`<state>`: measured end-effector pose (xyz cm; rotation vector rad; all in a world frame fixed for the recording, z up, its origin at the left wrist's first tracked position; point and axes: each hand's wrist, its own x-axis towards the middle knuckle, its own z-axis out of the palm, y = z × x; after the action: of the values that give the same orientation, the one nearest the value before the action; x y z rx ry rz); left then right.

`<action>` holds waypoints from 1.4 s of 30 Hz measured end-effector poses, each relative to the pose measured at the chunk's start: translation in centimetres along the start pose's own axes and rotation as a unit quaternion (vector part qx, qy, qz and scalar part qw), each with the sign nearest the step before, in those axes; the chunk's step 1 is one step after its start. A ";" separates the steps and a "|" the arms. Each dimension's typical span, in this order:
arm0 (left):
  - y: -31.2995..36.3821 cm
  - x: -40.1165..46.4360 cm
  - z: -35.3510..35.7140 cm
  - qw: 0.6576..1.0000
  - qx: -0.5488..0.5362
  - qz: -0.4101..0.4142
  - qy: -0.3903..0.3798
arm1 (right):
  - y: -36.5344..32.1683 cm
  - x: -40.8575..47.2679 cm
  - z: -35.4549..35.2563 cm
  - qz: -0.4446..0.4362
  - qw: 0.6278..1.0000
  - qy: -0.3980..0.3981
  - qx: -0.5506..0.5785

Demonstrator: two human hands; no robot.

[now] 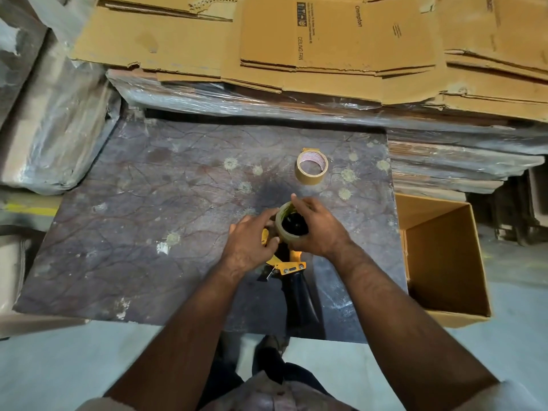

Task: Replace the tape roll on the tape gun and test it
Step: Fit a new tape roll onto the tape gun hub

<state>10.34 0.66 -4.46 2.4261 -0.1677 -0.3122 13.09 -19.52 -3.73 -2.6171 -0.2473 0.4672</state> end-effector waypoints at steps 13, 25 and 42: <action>-1.0 1.4 0.0 0.998 -0.016 -0.015 -0.056 | 3.2 -3.8 -0.9 0.058 0.955 -0.027 0.288; -1.4 1.5 1.6 0.985 -0.151 -0.019 -0.081 | 2.5 -4.4 1.5 0.154 0.882 0.049 0.442; -0.6 2.0 0.0 0.988 -0.109 0.020 -0.103 | 0.5 -3.7 1.6 0.130 0.954 -0.004 0.270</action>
<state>12.30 0.71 -5.15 2.1694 -0.2604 -0.5348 9.07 -20.20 -4.24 -2.1110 0.2038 0.5451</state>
